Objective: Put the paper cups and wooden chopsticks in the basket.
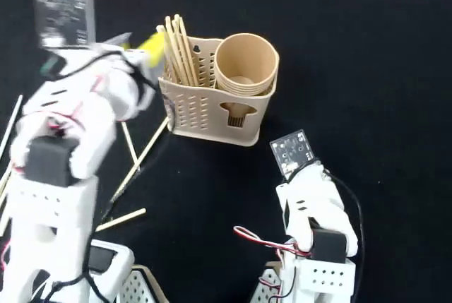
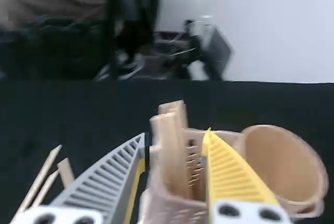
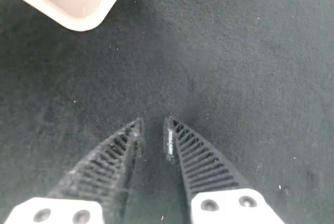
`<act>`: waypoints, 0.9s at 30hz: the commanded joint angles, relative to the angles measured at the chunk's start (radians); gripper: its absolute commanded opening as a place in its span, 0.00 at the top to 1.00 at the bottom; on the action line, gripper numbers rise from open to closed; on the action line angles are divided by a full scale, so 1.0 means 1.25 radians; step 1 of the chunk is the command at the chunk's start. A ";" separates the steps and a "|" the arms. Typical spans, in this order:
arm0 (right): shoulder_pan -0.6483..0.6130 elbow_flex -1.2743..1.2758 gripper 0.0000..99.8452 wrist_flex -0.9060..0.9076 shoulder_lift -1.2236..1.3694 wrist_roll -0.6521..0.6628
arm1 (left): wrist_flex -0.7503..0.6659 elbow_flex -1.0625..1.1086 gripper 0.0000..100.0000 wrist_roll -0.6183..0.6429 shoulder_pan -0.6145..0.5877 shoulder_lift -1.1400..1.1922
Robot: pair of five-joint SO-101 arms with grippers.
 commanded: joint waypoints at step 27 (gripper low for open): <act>0.014 -0.003 0.92 -0.015 -0.057 0.004 | 0.120 -0.476 0.75 -0.009 -0.256 1.011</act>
